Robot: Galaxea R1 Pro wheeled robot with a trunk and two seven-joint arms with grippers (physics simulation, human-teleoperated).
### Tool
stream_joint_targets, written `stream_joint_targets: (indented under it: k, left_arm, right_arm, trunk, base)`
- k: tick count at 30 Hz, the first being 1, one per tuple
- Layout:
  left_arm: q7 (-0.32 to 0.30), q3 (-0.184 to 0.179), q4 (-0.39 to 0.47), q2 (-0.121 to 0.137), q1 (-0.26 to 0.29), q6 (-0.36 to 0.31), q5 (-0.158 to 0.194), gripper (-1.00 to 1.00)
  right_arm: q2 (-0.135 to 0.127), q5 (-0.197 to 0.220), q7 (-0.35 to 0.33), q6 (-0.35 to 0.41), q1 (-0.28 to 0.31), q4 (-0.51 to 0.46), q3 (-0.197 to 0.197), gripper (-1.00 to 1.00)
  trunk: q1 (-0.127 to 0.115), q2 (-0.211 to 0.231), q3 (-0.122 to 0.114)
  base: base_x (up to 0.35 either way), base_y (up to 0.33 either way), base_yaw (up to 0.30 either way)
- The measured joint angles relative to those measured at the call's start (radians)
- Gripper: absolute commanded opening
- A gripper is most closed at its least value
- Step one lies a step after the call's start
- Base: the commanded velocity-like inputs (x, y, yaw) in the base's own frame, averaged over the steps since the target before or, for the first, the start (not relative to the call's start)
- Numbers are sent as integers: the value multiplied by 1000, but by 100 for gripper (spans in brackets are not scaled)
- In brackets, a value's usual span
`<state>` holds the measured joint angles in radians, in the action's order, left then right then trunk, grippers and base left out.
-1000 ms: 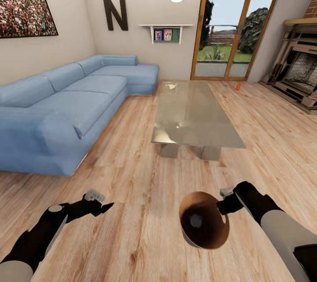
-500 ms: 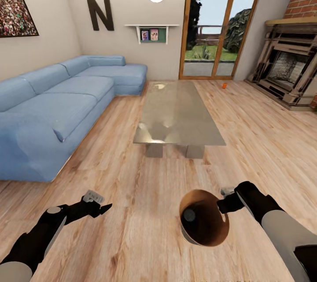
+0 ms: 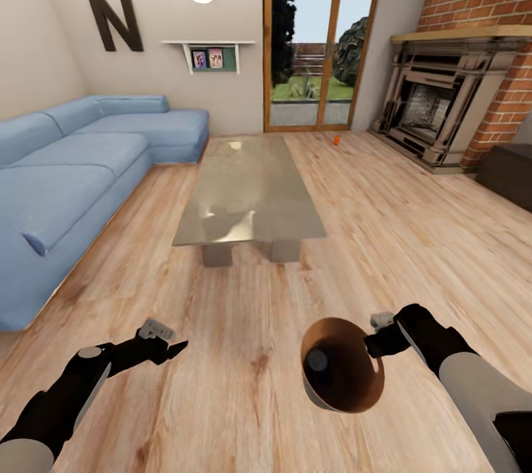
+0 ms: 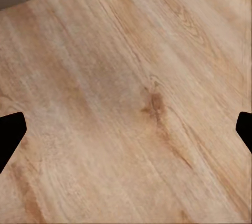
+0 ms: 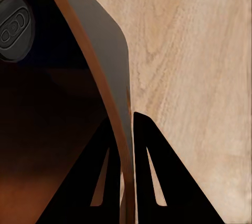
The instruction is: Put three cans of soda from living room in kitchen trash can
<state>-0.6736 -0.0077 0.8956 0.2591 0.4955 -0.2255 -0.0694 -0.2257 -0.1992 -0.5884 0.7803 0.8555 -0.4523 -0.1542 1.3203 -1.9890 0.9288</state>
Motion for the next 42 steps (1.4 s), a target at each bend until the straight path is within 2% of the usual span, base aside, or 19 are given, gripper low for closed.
stream_joint_targets:
  k: [6, 14, 24, 29, 42]
  left_arm:
    - [0, 0, -1, -1, 0, 0, 0, 100]
    - [0, 0, -1, -1, 0, 0, 0, 100]
    - [0, 0, -1, -1, 0, 0, 0, 100]
    - [0, 0, -1, -1, 0, 0, 0, 100]
    - [0, 0, -5, -1, 0, -1, -1, 100]
  right_arm:
    - [-1, 1, 0, 0, 0, -1, 1, -100]
    - [-5, 1, 0, -1, 0, -2, 32, -100]
    - [-7, -2, 0, -1, 0, -1, 34, -100]
    - [-6, -1, 0, 0, 0, -1, 34, -100]
    - [-1, 3, 0, 4, 0, -2, 35, -100]
  trunk:
    - [0, 0, 0]
    - [0, 0, 0]
    - [0, 0, -2]
    - [0, 0, -2]
    - [0, 0, -2]
  base:
    - [0, -288, -251]
    - [0, -288, -251]
    - [4, -288, -240]
    - [63, -261, -65]
    - [-3, -64, -2]
